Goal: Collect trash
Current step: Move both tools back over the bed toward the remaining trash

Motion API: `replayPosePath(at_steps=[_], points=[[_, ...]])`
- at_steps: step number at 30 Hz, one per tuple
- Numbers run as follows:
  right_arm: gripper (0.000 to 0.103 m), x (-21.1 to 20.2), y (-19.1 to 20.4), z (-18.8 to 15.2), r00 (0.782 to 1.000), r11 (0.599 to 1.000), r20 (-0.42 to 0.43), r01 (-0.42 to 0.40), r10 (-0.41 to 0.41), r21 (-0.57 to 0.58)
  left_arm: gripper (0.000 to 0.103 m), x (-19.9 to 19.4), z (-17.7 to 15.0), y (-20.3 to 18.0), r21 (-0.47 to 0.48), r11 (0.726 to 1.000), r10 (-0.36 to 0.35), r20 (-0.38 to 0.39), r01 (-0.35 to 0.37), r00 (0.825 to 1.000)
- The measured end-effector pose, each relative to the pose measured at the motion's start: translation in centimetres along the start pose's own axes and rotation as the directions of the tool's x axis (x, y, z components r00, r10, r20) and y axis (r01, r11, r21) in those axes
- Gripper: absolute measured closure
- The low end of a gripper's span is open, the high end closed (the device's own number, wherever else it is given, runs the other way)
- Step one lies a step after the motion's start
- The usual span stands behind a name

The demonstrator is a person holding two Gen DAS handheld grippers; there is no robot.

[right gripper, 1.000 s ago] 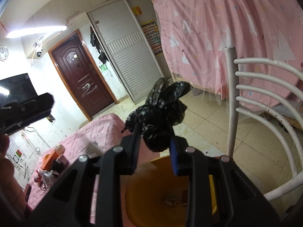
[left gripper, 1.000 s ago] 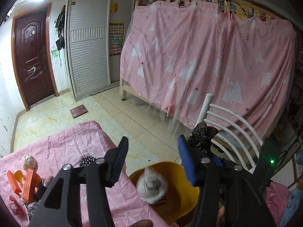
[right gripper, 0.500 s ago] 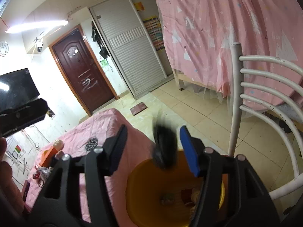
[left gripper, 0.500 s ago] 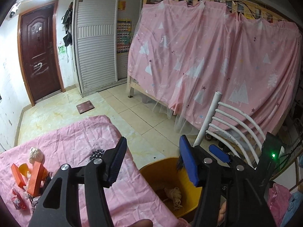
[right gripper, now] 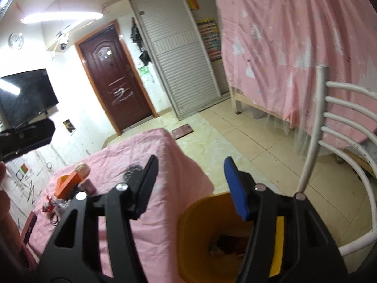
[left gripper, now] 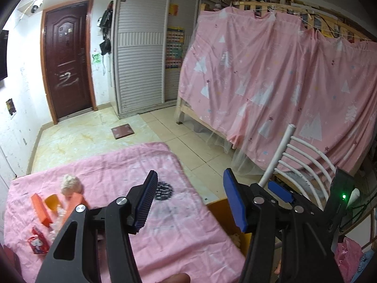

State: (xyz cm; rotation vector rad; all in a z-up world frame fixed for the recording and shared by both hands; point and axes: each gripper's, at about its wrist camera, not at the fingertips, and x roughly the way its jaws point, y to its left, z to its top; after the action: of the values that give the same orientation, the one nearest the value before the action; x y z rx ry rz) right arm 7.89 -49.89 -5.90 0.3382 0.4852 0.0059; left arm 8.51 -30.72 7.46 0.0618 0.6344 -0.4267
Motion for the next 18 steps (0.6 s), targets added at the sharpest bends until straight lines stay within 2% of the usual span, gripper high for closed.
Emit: replayPosePath(at_steps=[8, 11, 17, 18], points=[[0.047, 1.6, 4.2, -0.6, 0.996, 0.994, -0.04, -0.078, 0.075, -0.076, 0.045, -2.3, -0.3, 4.9, -0.032, 0.995, 0.098, 0.014, -0.097, 0.995], [0.047, 1.9, 6.0, -0.9, 0.991, 0.987, -0.054, -0.126, 0.121, -0.104, 0.039, -3.1, -0.7, 7.4, -0.053, 0.986, 0.157, 0.012, -0.156, 0.988], [0.047, 2.7, 9.8, -1.8, 0.978, 0.965, -0.099, -0.2, 0.185, -0.171, 0.039, -4.5, -1.2, 12.5, -0.128, 0.964, 0.234, -0.003, -0.233, 0.972], [0.044, 2.9, 10.4, -2.1, 0.976, 0.96, -0.109, -0.209, 0.191, -0.186, 0.039, -4.6, -1.2, 12.9, -0.133, 0.962, 0.241, -0.004, -0.239, 0.971]])
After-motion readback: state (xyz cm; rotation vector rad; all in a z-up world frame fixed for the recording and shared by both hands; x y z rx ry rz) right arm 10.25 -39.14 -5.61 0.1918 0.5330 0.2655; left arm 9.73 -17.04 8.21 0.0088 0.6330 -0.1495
